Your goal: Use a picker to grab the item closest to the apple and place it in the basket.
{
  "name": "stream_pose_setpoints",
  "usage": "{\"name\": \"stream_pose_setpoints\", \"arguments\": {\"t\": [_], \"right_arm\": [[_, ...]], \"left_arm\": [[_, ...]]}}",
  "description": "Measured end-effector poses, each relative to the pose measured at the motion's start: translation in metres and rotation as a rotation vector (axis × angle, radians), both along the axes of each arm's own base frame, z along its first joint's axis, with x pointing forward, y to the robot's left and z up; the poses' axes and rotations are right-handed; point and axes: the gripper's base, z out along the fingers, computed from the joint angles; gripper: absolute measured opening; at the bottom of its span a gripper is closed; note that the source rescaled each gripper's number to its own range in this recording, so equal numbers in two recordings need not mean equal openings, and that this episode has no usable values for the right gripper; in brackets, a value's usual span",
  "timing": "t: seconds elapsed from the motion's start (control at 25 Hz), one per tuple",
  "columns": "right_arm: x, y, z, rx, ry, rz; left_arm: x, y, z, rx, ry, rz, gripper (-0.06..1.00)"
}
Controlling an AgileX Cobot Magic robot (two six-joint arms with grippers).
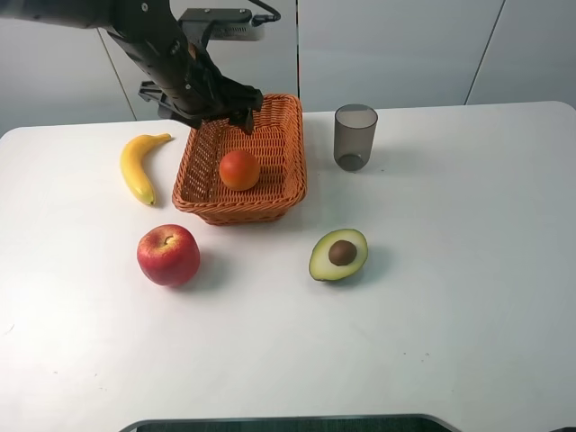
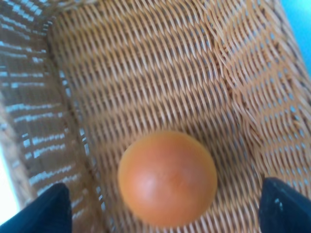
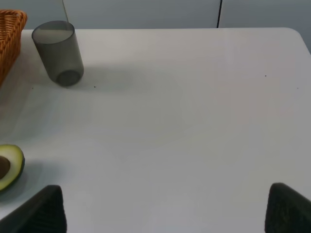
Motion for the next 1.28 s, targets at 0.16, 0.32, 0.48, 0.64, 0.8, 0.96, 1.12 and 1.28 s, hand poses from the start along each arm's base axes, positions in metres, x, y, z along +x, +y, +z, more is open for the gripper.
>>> {"name": "stream_pose_setpoints", "arguments": {"t": [0.16, 0.32, 0.48, 0.64, 0.8, 0.96, 1.12, 1.28], "right_arm": [[0.000, 0.000, 0.000, 0.000, 0.000, 0.000], [0.000, 0.000, 0.000, 0.000, 0.000, 0.000], [0.000, 0.000, 0.000, 0.000, 0.000, 0.000], [0.000, 0.000, 0.000, 0.000, 0.000, 0.000], [0.000, 0.000, 0.000, 0.000, 0.000, 0.000], [0.000, 0.000, 0.000, 0.000, 0.000, 0.000], [0.000, 0.000, 0.000, 0.000, 0.000, 0.000], [0.000, 0.000, 0.000, 0.000, 0.000, 0.000]], "left_arm": [[-0.015, 0.010, 0.034, 0.026, -0.008, -0.015, 0.95], [-0.033, 0.025, 0.058, 0.060, 0.002, -0.019, 0.95], [-0.053, 0.066, 0.064, 0.075, 0.028, 0.054, 0.95], [-0.080, 0.116, 0.065, 0.104, 0.054, 0.135, 0.95], [-0.116, 0.152, 0.077, 0.114, 0.030, 0.193, 0.95], [-0.155, 0.170, 0.092, 0.090, -0.044, 0.231, 0.95], [-0.194, 0.177, 0.106, 0.068, -0.140, 0.229, 0.95], [-0.232, 0.184, 0.122, 0.050, -0.226, 0.231, 0.95]]}}
